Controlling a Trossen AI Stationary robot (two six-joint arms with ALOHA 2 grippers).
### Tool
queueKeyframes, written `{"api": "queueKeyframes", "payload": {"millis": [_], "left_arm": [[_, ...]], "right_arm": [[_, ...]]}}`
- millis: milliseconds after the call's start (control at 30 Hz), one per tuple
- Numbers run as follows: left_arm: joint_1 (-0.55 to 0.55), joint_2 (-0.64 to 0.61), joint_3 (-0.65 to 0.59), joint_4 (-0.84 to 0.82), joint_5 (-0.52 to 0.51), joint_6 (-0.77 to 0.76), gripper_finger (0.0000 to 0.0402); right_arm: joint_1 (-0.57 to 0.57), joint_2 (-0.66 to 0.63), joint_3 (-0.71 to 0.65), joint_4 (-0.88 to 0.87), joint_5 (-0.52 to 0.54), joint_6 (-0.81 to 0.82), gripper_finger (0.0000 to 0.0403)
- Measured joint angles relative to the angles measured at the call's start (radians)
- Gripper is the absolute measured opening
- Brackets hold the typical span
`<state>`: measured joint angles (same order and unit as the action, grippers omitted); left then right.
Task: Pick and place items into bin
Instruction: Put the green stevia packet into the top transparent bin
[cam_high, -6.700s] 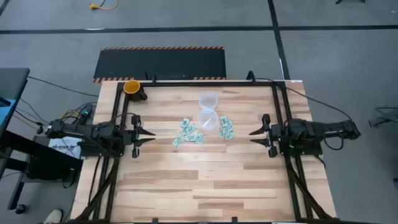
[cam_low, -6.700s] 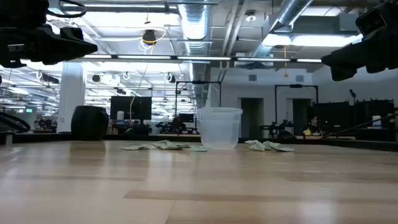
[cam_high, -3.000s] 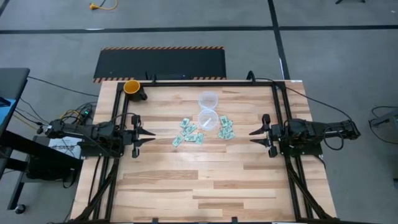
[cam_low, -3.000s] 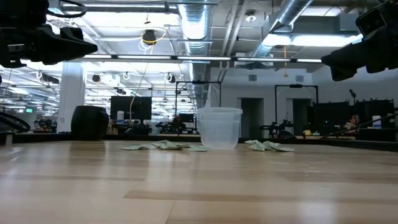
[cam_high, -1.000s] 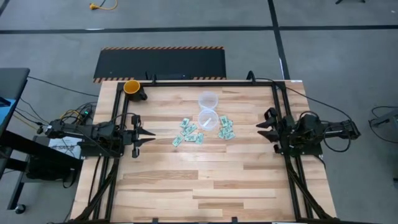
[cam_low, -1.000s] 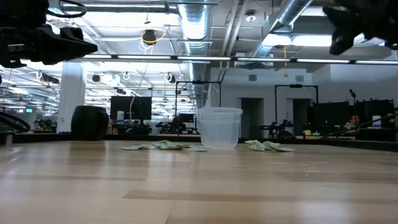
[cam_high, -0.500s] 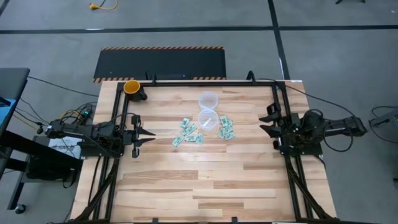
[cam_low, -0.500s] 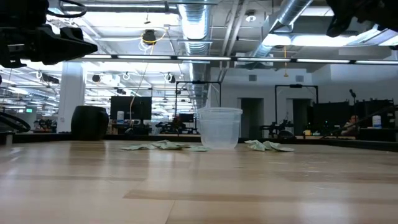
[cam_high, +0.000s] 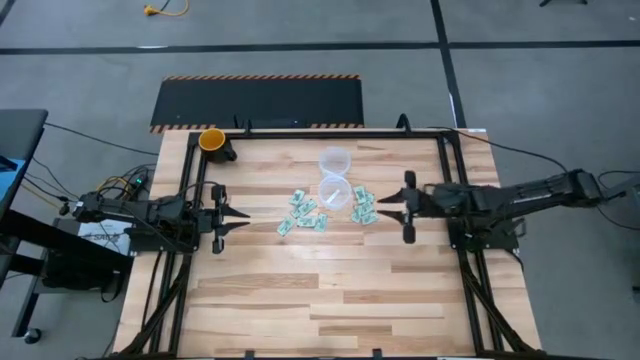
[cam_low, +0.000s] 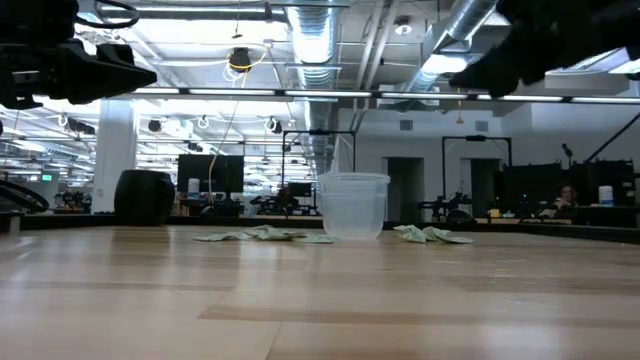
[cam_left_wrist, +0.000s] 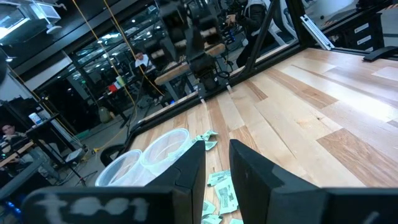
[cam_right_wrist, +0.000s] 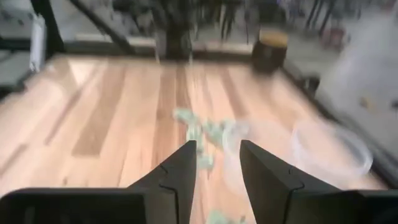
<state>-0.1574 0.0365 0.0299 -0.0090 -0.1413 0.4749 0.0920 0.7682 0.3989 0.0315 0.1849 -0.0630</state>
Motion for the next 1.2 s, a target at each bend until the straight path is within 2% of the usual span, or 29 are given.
{"api": "queueKeyframes", "payload": {"millis": [467, 800, 1200], "left_arm": [[0.000, 0.000, 0.000, 0.000, 0.000, 0.000, 0.0062], [0.000, 0.000, 0.000, 0.000, 0.000, 0.000, 0.0062], [0.000, 0.000, 0.000, 0.000, 0.000, 0.000, 0.0062]], "right_arm": [[-0.078, 0.277, 0.000, -0.039, 0.000, 0.090, 0.0117], [-0.087, 0.404, 0.000, -0.039, -0.056, 0.145, 0.0117], [-0.122, 0.557, 0.000, -0.019, -0.053, 0.134, 0.0117]]}}
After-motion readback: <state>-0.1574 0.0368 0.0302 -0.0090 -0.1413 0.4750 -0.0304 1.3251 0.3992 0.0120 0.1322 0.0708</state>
